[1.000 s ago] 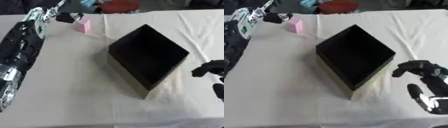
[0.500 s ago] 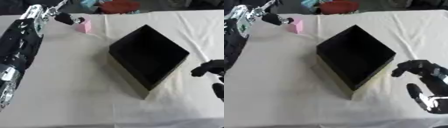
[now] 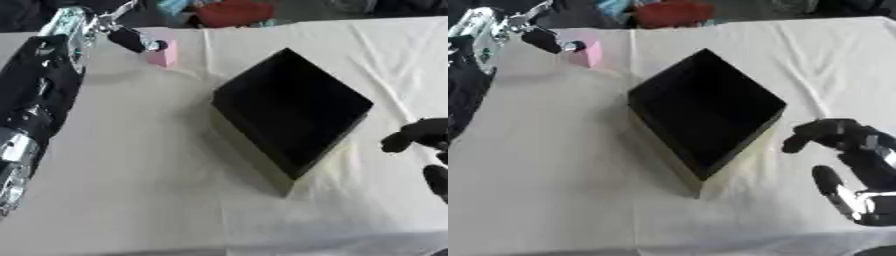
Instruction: Pick up objects on the table and place them in the box.
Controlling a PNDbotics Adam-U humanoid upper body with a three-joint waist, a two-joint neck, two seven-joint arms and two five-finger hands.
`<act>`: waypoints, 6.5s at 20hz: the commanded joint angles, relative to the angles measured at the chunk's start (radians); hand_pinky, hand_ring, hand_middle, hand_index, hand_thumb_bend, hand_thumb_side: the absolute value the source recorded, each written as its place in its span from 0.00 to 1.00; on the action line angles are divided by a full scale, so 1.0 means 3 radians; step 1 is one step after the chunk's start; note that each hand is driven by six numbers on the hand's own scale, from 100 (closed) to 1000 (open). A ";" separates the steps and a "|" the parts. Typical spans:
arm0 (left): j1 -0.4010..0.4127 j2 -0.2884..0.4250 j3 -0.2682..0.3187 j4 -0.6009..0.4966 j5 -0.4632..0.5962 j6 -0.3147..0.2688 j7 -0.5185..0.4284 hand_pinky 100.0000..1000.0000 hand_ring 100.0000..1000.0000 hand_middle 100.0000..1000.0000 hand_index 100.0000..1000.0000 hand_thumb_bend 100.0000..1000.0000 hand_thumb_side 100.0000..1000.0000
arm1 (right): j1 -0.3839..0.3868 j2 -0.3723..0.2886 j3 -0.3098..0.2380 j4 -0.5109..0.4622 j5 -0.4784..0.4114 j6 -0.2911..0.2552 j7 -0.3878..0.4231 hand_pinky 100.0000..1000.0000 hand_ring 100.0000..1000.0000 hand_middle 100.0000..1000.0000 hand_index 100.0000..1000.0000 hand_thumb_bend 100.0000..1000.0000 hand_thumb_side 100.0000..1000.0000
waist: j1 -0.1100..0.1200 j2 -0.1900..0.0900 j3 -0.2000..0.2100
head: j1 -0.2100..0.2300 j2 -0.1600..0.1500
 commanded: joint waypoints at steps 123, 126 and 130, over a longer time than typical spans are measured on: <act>-0.0033 -0.0110 -0.1384 -0.1820 0.2105 -0.0675 -0.1020 0.62 0.47 0.41 0.54 0.00 0.18 | -0.0058 -0.0036 -0.0017 -0.0048 0.0010 -0.0433 0.0441 0.71 0.63 0.55 0.82 0.00 0.32 | -0.0012 0.0006 -0.0079 | -0.0066 -0.0035; -0.0011 -0.0149 -0.1455 -0.1859 0.2160 -0.0694 -0.1197 0.62 0.47 0.41 0.54 0.00 0.18 | -0.0063 -0.0034 -0.0016 -0.0051 0.0010 -0.0432 0.0440 0.71 0.63 0.55 0.82 0.00 0.32 | -0.0012 0.0010 -0.0093 | -0.0067 -0.0040; 0.0020 -0.0182 -0.1484 -0.1896 0.2198 -0.0705 -0.1340 0.62 0.48 0.42 0.54 0.00 0.19 | -0.0068 -0.0033 -0.0014 -0.0053 0.0011 -0.0431 0.0441 0.71 0.63 0.55 0.82 0.00 0.32 | -0.0009 0.0019 -0.0108 | -0.0064 -0.0042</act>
